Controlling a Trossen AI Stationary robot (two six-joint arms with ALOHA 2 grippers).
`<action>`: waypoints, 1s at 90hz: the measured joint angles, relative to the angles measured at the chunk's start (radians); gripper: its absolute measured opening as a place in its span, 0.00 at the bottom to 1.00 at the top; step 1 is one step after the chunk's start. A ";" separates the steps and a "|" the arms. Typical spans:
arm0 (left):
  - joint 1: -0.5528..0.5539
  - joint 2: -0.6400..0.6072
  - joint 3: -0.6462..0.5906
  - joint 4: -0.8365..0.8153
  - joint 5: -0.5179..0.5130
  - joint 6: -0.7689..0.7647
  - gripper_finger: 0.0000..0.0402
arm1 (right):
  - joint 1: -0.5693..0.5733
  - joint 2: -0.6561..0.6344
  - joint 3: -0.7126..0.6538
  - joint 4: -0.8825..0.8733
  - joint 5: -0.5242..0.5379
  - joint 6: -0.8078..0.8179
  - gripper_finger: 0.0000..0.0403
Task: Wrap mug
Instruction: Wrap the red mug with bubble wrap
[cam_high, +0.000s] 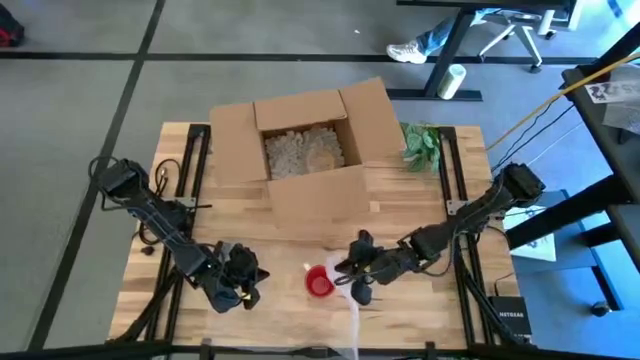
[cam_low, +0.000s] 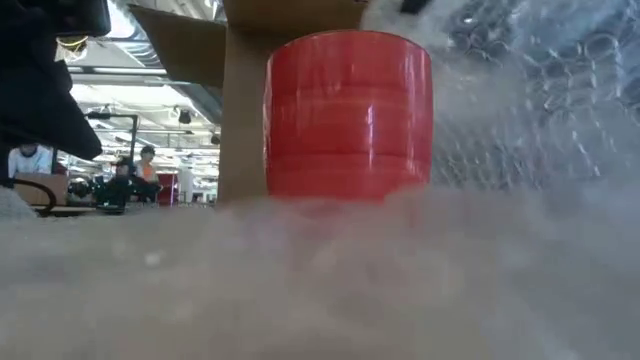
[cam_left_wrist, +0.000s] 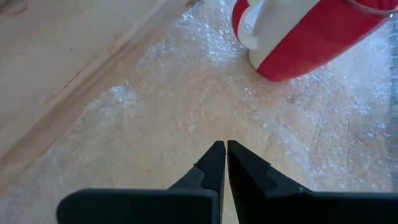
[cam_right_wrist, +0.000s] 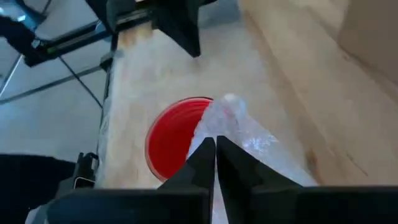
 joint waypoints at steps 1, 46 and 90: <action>0.000 0.000 0.000 0.000 0.000 0.000 0.00 | -0.002 0.008 0.007 0.006 -0.008 -0.004 0.00; -0.027 0.000 0.000 0.016 -0.019 -0.001 0.00 | -0.145 0.361 0.352 0.051 -0.292 -0.135 0.00; -0.042 0.000 0.000 0.016 -0.030 0.008 0.00 | -0.181 0.391 0.393 0.133 -0.446 -0.155 0.04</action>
